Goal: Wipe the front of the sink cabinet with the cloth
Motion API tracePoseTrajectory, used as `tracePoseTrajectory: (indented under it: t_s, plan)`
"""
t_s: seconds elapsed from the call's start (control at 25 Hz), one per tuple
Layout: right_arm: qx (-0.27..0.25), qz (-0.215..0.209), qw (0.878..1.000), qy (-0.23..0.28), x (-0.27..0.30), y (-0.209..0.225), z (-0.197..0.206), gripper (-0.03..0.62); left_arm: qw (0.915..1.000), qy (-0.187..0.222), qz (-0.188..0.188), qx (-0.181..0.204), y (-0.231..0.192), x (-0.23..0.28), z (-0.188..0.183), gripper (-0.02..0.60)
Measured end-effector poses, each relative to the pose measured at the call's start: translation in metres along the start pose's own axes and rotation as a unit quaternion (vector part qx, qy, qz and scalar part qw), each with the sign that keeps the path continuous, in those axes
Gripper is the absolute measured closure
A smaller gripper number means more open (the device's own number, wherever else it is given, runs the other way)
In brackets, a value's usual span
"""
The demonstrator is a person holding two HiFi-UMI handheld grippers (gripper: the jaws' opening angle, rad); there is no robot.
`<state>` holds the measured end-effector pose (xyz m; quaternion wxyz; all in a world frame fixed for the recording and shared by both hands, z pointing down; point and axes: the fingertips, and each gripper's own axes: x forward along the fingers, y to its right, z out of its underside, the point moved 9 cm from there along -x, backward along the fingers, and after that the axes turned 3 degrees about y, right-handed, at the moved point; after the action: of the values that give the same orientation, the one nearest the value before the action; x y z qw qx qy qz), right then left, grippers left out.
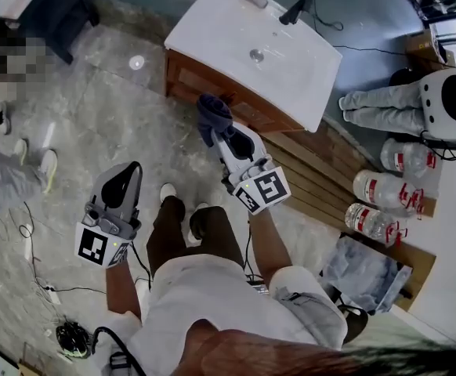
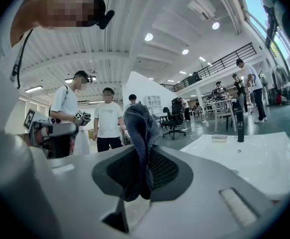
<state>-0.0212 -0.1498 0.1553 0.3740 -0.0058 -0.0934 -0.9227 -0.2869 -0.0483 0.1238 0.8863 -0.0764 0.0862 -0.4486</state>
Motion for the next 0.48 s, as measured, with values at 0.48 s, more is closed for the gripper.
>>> tracePoseTrajectory:
  t_s: [0.48]
  plan:
    - [-0.037, 0.005, 0.996, 0.086, 0.119, 0.091, 0.237, 0.514, 0.9969, 0.029, -0.042, 0.060, -0.078, -0.021, 0.275, 0.586]
